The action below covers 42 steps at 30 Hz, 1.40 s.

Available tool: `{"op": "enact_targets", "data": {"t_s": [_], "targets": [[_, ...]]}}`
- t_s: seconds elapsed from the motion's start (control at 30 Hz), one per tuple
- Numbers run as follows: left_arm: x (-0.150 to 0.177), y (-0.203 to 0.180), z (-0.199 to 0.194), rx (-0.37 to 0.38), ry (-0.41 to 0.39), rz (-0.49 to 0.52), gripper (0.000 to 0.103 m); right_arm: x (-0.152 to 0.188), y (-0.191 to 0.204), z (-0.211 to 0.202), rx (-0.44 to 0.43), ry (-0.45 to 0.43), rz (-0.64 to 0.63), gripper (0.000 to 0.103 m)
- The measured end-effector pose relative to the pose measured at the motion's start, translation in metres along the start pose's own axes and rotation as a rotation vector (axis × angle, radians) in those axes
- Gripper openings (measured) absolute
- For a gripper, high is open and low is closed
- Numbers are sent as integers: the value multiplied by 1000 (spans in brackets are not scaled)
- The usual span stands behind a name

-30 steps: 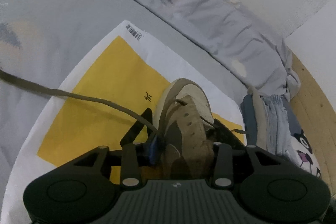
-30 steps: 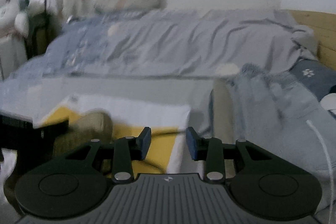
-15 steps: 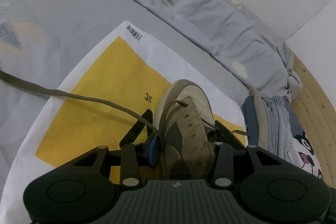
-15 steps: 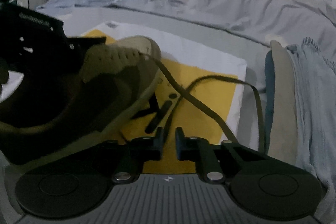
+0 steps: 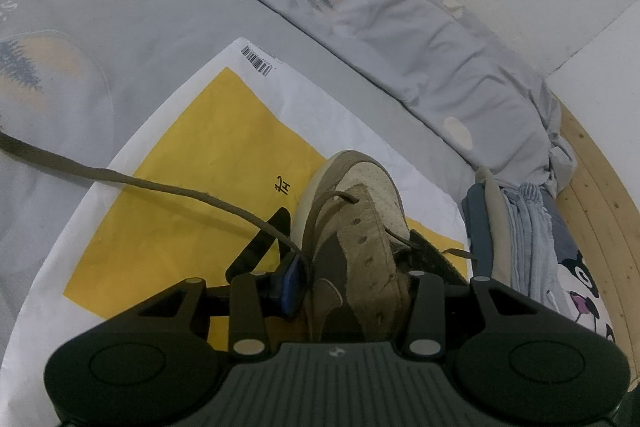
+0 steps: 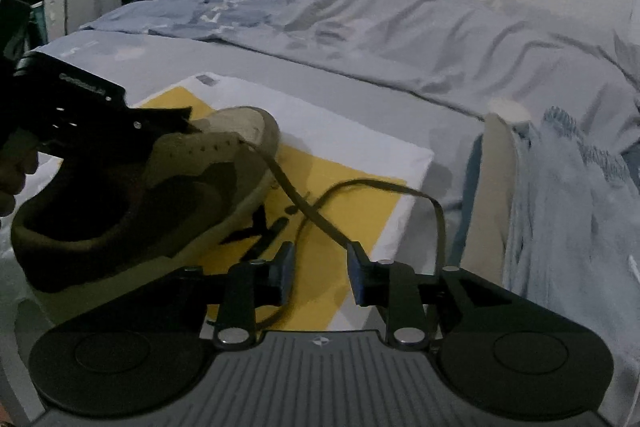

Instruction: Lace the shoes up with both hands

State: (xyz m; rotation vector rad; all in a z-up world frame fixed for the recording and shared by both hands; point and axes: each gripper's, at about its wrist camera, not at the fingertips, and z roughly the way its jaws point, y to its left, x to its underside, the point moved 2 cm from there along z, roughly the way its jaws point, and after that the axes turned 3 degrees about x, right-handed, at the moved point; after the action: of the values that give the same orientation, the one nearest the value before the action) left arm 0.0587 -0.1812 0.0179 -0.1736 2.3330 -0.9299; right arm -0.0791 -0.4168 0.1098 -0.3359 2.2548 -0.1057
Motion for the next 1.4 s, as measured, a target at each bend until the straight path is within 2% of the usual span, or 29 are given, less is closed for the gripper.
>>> {"op": "enact_targets", "data": {"t_s": [0.3,0.43,0.5,0.57,0.67,0.97,1.1,1.4], "targets": [[0,0,1,0,2,-5,39,9,-17,13,80,60,55,28],[0,0,1,-2,2,-4,39,15,-21,23,92,110,68,28],[0,0,1,-1,3,-6,39,14,-21,22,93,107,63,28],[0,0,1,-1,5,-5,39,10,-18,13,59,71,42,28],[0,0,2,-2,4,-6,39,5,-7,3,-39,56,-14,28],[1,-2,3,-5,3,-9,40,14,27,-16,-262,72,-260,28],[2,-2,3,-5,3,-4,40,19,39,-9,-292,83,-297,28],[2,1,3,4,10,-15,43,22,45,7,-282,113,-364,28]]}}
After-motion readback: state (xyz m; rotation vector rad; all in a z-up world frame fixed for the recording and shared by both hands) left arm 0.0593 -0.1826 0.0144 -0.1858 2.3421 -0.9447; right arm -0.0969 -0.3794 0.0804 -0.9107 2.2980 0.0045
